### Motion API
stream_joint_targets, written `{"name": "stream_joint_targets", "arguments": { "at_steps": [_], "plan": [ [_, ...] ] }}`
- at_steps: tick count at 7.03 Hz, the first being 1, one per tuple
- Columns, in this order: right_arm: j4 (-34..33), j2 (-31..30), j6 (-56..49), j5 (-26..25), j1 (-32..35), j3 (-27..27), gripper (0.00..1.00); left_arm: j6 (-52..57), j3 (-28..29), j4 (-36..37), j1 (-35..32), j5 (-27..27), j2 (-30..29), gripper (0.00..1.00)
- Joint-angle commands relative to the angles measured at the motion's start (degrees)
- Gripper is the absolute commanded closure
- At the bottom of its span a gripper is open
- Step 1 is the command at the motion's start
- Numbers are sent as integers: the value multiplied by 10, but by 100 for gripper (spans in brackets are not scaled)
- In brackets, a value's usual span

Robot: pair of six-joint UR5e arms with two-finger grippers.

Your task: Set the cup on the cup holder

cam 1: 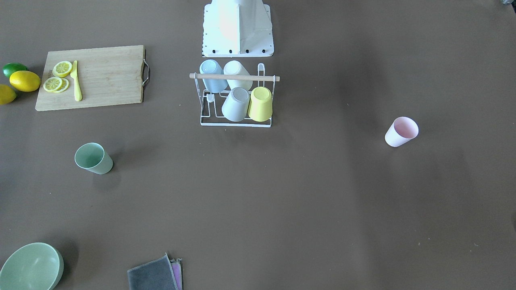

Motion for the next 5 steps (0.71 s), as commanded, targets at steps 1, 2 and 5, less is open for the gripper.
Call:
{"name": "stream_joint_targets", "arguments": {
  "at_steps": [1,2,5],
  "plan": [
    [1,2,-3,2,-8,1,0,0,0,0,0,0,0,2],
    [1,3,1,5,-10,1,0,0,0,0,0,0,0,2],
    [0,1,1,39,-10,-8,0,0,-1,1,0,0,0,2]
  ]
}}
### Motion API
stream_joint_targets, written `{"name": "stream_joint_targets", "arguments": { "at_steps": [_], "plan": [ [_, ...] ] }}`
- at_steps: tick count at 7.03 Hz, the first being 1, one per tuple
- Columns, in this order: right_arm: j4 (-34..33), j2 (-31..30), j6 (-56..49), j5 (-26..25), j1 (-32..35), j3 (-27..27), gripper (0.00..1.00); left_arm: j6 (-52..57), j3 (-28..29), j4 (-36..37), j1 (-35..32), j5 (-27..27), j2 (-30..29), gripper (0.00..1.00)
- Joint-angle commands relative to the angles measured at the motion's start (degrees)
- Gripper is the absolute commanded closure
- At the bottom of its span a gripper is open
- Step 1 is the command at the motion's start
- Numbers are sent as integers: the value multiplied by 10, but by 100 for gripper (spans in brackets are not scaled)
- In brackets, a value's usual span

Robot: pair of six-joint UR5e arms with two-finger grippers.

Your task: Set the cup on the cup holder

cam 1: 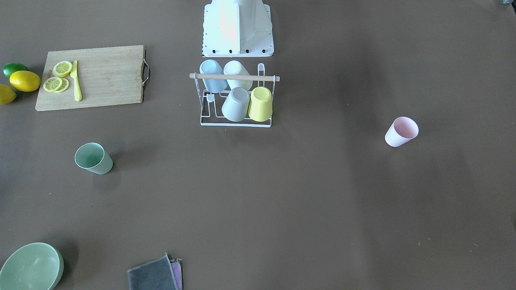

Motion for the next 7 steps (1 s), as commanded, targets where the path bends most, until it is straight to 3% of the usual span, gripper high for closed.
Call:
{"name": "stream_joint_targets", "arguments": {
  "at_steps": [1,7],
  "plan": [
    [13,-2,-5,1,0,-6,0,0,0,0,0,0,0,2],
    [8,9,-63,-42,-35,-1,0,0,-3,0,0,-1,0,2]
  ]
}}
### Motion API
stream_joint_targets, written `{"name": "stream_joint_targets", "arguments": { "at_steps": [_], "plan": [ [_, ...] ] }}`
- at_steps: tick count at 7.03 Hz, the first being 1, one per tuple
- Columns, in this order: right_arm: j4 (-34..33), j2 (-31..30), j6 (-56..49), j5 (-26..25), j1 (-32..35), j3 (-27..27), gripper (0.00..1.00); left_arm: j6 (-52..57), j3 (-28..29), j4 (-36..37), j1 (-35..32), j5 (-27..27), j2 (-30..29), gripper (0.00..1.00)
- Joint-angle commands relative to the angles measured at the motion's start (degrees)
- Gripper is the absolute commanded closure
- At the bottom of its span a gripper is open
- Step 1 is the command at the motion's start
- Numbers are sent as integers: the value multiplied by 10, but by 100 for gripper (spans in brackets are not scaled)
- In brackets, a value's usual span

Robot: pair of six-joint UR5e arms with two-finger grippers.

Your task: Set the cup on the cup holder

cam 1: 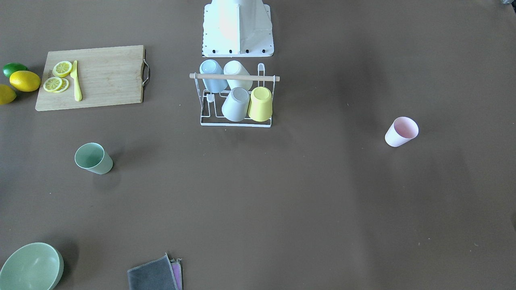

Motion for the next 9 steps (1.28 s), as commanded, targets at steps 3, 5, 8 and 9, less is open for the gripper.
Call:
{"name": "stream_joint_targets", "arguments": {
  "at_steps": [3,5,8,9],
  "plan": [
    [-120,100,-21,-20,-48,3,0,0,-1,0,0,-1,0,2],
    [-163,151,-49,-76,-64,4,0,0,0,0,0,-2,0,2],
    [-264,236,-82,-163,-101,17,0,0,0,0,0,-2,0,2],
    [-297,266,-83,-173,-111,17,0,0,0,0,1,0,-3,2]
  ]
}}
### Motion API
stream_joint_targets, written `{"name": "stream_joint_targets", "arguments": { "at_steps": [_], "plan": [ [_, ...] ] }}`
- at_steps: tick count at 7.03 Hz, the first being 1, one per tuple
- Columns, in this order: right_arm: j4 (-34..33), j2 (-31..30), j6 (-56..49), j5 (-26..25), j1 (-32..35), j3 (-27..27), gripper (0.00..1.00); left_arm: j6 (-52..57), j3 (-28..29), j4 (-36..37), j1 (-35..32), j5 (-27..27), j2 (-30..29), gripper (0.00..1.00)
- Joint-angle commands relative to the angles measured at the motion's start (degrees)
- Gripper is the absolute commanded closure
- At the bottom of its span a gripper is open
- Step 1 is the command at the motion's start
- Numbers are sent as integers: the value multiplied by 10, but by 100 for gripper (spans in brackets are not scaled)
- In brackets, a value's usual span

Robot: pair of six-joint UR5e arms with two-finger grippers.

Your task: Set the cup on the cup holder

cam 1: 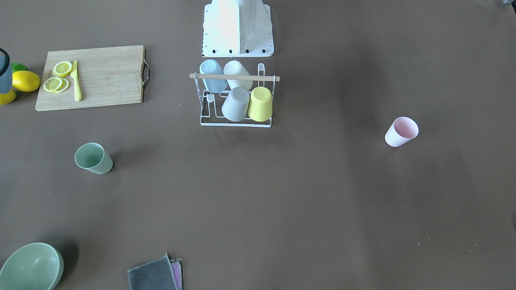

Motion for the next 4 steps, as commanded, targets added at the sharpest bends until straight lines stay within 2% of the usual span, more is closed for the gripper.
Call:
{"name": "stream_joint_targets", "arguments": {
  "at_steps": [1,2,4],
  "plan": [
    [-77,67,-22,-43,-25,2,0,0,1,1,1,2,-7,2],
    [-104,97,-68,-88,-39,-1,0,0,5,1,2,2,-10,2],
    [-117,140,-122,-130,-53,-26,0,0,25,15,20,3,-60,2]
  ]
}}
